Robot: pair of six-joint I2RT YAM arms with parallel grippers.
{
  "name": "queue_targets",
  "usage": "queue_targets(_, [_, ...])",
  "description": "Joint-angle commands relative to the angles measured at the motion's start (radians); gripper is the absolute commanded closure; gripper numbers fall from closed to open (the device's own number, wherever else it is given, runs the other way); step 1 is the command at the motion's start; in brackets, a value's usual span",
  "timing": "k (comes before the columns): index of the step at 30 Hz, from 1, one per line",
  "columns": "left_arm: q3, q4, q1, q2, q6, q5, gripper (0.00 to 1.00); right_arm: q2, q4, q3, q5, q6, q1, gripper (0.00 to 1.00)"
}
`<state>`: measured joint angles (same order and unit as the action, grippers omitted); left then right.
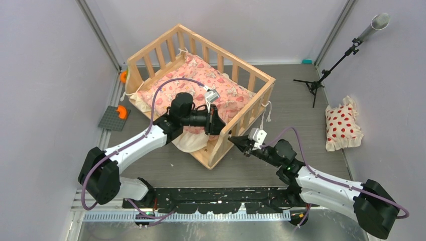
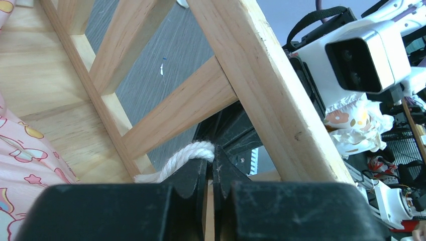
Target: Set up the pet bed
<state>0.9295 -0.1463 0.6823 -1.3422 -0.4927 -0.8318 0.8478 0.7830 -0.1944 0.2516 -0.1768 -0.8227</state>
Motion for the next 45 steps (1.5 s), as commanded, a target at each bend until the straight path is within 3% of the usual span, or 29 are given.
queue_targets(1, [0.018,-0.012,0.018,0.013,-0.012,-0.095,0.93,-0.046,0.020,-0.048,-0.096,0.084,-0.003,0.99])
queue_targets(8, [-0.009,-0.020,0.017,0.033,-0.021,-0.092,0.89,-0.082,-0.056,-0.062,-0.162,0.105,-0.004,0.99])
queue_targets(15, [-0.012,-0.014,0.018,0.047,-0.021,-0.092,0.73,-0.082,-0.079,-0.065,-0.180,0.111,-0.004,0.99])
queue_targets(19, [-0.013,-0.013,0.018,0.046,-0.020,-0.096,0.73,-0.084,-0.080,-0.065,-0.188,0.118,-0.004,0.99])
queue_targets(27, [-0.022,-0.015,0.018,0.051,-0.022,-0.109,0.87,-0.097,-0.094,-0.077,-0.300,0.188,-0.004,0.99])
queue_targets(32, [-0.028,-0.016,0.018,0.055,-0.022,-0.116,1.00,-0.094,-0.122,-0.099,-0.318,0.240,-0.004,0.99])
queue_targets(45, [-0.031,0.061,0.019,0.077,0.007,-0.122,1.00,-0.113,-0.147,-0.108,-0.407,0.286,-0.004,0.99])
